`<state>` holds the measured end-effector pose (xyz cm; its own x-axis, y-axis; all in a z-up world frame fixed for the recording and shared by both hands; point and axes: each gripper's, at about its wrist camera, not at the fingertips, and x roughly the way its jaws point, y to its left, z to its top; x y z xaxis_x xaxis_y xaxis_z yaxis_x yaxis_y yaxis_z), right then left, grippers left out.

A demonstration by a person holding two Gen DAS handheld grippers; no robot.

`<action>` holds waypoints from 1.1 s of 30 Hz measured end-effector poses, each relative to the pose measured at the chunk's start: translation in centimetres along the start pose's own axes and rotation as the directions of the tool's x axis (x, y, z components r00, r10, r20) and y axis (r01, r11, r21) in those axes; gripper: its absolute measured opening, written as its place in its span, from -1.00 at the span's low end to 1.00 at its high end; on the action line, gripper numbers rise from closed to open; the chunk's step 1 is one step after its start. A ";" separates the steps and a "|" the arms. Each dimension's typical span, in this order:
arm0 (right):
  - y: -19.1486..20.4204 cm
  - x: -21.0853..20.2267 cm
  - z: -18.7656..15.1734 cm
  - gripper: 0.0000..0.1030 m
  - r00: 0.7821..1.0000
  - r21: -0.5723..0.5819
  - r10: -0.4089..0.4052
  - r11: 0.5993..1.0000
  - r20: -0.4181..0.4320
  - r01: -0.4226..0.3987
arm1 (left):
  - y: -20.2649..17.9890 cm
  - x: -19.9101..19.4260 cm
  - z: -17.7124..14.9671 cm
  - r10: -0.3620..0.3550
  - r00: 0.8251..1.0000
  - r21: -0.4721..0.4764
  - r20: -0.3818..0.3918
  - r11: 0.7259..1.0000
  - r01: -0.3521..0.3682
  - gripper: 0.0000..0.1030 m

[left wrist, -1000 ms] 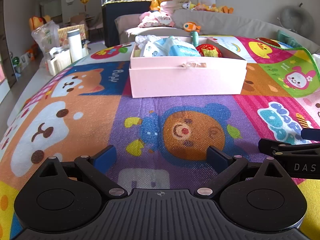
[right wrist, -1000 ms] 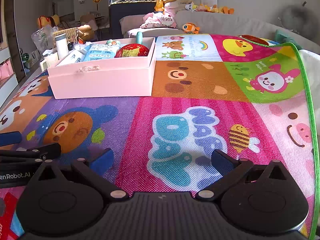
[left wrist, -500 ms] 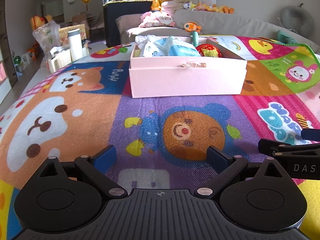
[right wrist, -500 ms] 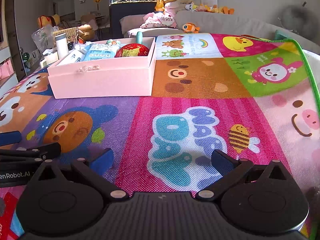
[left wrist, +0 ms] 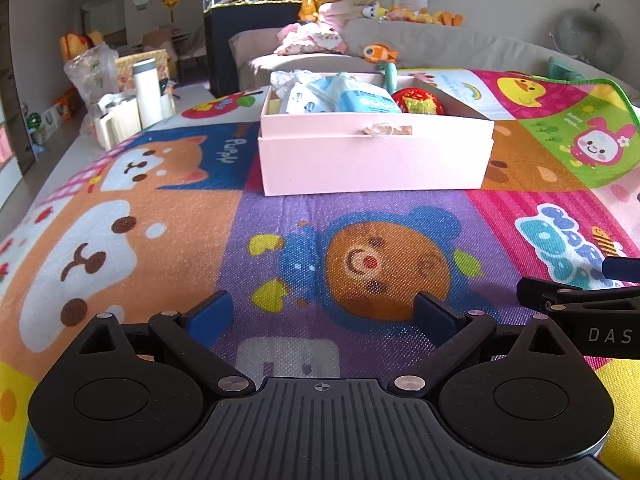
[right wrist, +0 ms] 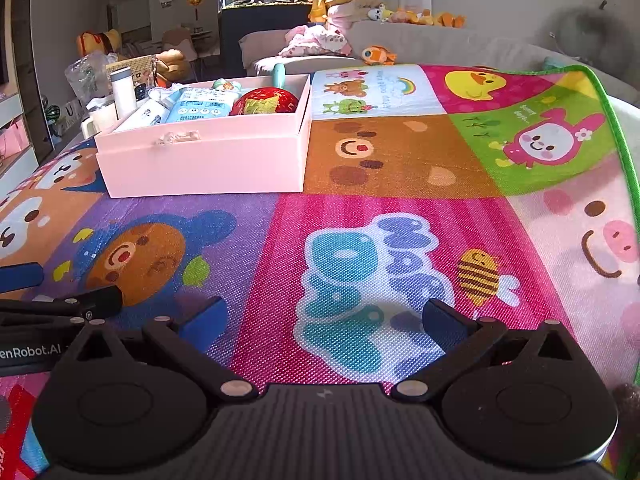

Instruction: Organize objects

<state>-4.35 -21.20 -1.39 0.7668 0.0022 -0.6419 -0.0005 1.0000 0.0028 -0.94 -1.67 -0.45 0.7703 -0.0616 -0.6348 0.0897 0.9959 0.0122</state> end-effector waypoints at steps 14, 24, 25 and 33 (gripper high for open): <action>0.2 0.2 0.1 1.00 1.000 0.000 0.000 1.000 -0.001 0.000 | 0.0 0.0 0.0 0.001 1.000 0.001 0.001 1.000 -0.001 0.95; 0.1 -0.1 -0.1 1.00 1.000 0.001 0.000 1.000 0.000 0.000 | 0.1 0.0 0.0 0.001 1.000 0.001 0.001 1.000 -0.001 0.95; 0.2 0.1 0.0 1.00 1.000 0.001 0.000 1.000 0.000 0.000 | 0.1 0.0 0.0 0.000 1.000 0.001 0.001 1.000 0.000 0.95; 0.4 0.2 0.1 1.00 1.000 0.007 0.004 1.000 0.000 -0.004 | 0.1 0.0 -0.1 0.000 1.000 0.000 0.001 1.000 0.000 0.95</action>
<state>-4.15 -20.80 -1.40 0.7669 0.0058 -0.6417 0.0011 0.9999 0.0104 -0.96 -1.58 -0.49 0.7710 -0.0614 -0.6339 0.0896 0.9959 0.0124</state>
